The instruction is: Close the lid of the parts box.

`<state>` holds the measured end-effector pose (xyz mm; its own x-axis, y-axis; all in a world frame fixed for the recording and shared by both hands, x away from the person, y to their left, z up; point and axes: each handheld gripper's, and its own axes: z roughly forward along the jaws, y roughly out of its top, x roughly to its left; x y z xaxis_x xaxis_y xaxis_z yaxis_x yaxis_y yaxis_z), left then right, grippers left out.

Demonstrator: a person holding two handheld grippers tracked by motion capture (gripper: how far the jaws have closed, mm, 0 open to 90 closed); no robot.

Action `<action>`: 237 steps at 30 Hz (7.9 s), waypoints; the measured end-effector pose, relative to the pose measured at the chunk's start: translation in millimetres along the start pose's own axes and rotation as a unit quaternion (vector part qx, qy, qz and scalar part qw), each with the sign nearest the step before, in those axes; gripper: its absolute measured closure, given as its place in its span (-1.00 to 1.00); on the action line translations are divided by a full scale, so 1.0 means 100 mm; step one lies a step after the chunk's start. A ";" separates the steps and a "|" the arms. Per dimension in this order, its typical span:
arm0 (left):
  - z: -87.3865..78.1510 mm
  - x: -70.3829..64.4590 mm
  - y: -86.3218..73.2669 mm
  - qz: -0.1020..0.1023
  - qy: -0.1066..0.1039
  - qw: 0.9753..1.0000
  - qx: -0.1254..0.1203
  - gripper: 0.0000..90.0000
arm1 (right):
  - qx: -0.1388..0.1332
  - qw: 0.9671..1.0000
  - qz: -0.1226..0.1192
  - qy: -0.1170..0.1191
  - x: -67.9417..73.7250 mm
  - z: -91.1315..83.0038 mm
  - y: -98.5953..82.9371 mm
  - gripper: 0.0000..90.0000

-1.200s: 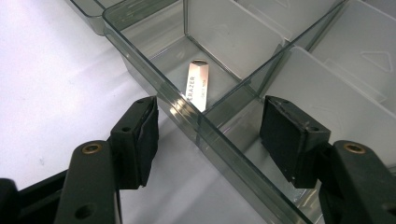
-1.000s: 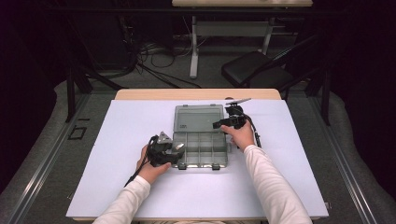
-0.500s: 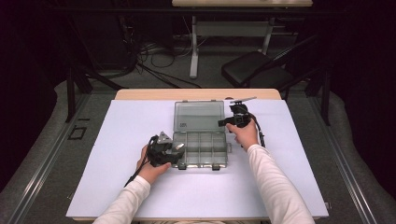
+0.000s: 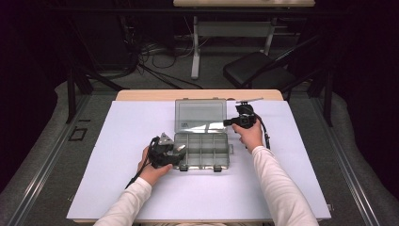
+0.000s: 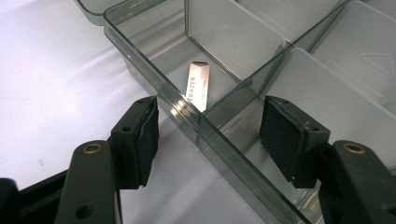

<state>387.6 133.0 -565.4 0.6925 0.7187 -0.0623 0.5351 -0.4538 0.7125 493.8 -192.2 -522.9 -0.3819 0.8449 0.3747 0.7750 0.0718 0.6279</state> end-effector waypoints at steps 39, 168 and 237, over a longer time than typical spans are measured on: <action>-0.38 0.43 0.66 -0.085 -0.013 0.995 -0.051 -0.22 | -0.054 0.998 -0.012 0.018 -0.03 -0.01 -0.12 0.84; -0.14 0.97 1.16 -0.156 -0.023 0.981 -0.110 0.85 | -0.130 0.988 -0.082 -0.027 0.16 -0.29 -0.09 0.48; -0.57 0.58 0.68 -0.115 0.008 0.980 -0.163 0.38 | -0.104 0.990 -0.084 -0.040 0.60 -0.50 0.61 1.00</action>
<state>436.1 173.7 -481.0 0.5631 0.7912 -0.2384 0.4913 -0.0885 0.8665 492.8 -164.0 -428.5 -0.4501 0.8696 0.2029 0.5797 0.1117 0.8071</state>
